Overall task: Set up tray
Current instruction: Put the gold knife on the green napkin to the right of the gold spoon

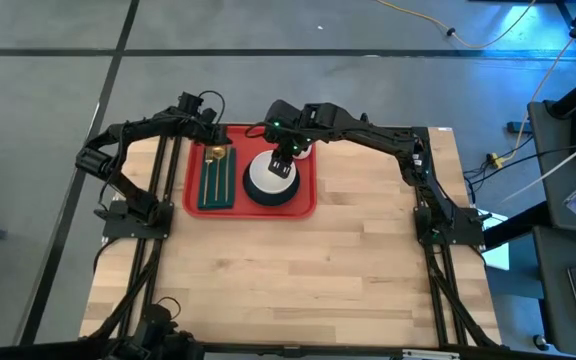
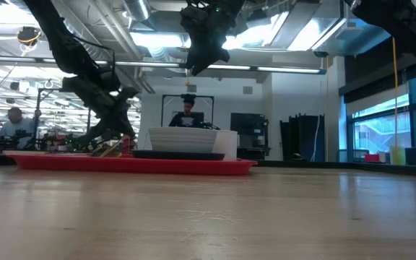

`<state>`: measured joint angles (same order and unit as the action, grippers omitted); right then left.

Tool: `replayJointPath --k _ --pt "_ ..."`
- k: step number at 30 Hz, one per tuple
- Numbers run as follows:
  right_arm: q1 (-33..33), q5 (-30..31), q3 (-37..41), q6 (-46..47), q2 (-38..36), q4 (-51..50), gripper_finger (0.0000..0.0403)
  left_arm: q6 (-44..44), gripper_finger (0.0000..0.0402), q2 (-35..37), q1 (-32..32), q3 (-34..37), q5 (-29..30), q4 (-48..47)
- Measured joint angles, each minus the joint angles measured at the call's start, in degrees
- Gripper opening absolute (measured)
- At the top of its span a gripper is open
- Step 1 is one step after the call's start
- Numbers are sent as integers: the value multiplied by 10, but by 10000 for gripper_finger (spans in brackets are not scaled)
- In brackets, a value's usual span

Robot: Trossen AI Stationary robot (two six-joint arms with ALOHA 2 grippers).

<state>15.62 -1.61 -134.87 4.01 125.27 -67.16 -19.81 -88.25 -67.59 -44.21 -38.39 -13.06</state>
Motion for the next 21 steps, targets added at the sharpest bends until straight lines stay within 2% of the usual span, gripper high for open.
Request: replayJointPath --k 4,12,21 --pt "0 0 0 0 0 0 161 0 2 0 0 0 14 -1" --pt "0 0 0 0 0 0 161 13 2 0 15 12 85 1" --pt "0 0 0 -2 0 0 161 15 2 0 31 16 103 23"
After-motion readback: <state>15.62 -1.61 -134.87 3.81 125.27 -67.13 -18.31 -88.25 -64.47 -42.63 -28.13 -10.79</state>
